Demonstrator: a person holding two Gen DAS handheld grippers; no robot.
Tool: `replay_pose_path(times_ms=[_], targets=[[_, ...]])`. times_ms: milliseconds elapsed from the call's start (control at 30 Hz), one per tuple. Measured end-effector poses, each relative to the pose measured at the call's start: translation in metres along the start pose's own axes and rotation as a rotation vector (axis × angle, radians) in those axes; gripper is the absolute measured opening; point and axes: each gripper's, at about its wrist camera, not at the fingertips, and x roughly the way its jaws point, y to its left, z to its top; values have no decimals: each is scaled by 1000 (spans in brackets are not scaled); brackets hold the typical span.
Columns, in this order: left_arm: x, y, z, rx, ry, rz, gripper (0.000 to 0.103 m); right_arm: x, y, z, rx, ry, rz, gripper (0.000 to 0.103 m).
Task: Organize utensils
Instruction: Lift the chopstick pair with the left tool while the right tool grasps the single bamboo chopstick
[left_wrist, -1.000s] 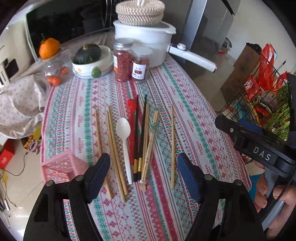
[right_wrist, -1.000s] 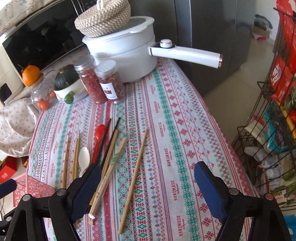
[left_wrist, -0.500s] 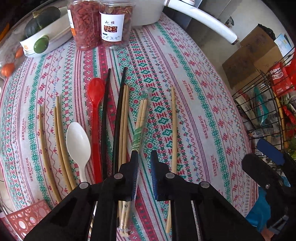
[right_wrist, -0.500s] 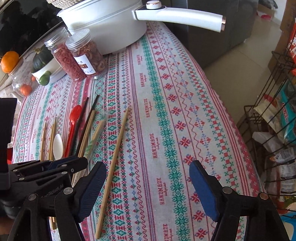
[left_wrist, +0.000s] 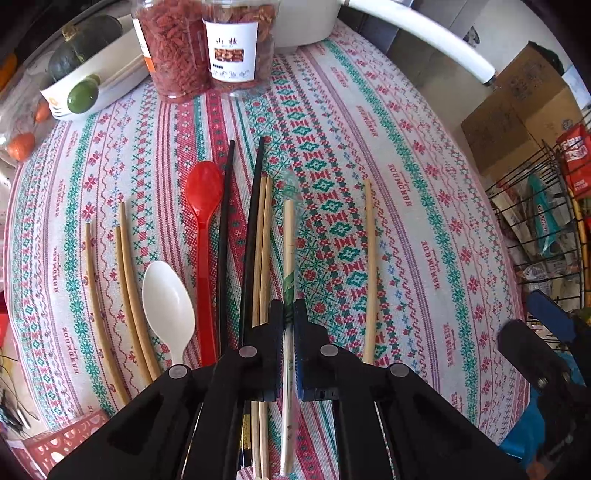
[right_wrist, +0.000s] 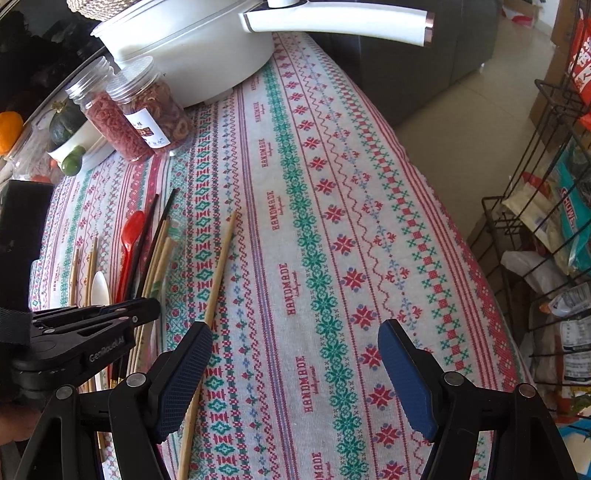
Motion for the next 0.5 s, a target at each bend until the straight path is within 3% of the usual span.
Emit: replay_pose_path(times_ms=[167, 233, 300, 500], targets=[[-52, 10, -29, 19, -124, -34, 5, 16, 8, 2, 3, 31, 46, 67], [-76, 18, -47, 12, -186, -57, 4, 25, 14, 3, -2, 48, 54, 52], [-97, 26, -67, -3, -238, -74, 4, 34, 20, 4, 0, 64, 74, 45], [-146, 57, -122, -62, -371, -115, 4, 61, 41, 5, 1, 89, 79, 41]])
